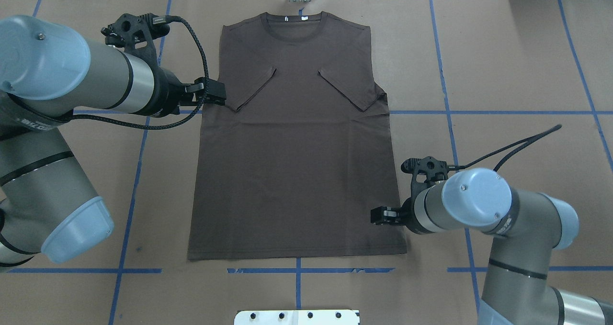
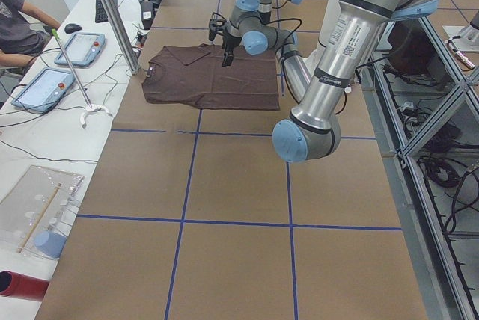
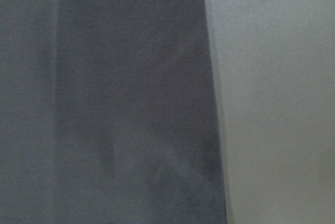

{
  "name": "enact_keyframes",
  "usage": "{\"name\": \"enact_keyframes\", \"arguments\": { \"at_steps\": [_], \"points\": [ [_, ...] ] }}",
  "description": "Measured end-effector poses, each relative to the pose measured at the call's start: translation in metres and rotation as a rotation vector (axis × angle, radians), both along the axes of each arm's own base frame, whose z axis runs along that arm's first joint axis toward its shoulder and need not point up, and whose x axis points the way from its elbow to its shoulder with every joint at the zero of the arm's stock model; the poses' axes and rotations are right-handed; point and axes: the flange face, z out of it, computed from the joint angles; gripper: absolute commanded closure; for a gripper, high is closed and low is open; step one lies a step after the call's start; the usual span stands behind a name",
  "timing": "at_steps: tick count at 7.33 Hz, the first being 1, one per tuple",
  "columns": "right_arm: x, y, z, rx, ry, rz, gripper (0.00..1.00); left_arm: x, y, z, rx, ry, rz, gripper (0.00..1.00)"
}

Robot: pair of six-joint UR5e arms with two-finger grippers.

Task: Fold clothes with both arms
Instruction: 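Release the sleeve with the left gripper while the right gripper moves to the hem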

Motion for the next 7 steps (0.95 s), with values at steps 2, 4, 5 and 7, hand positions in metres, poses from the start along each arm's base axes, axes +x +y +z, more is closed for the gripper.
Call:
{"name": "enact_keyframes", "arguments": {
  "at_steps": [2,4,5,7],
  "points": [
    [-0.012,0.031,0.007,-0.009,0.017,0.042,0.0,-0.001,0.001,-0.004,0.005,0.005,0.0,0.0],
    [-0.013,0.044,0.008,-0.014,0.018,0.055,0.03,-0.003,0.003,-0.006,0.004,0.004,-0.001,0.0],
    [-0.012,0.046,0.01,-0.018,0.022,0.054,0.03,-0.003,0.003,-0.006,0.003,0.002,-0.001,0.0],
    [-0.012,0.047,0.014,-0.024,0.031,0.049,0.07,-0.004,0.003,-0.006,0.003,0.002,-0.001,0.0]
  ]
}}
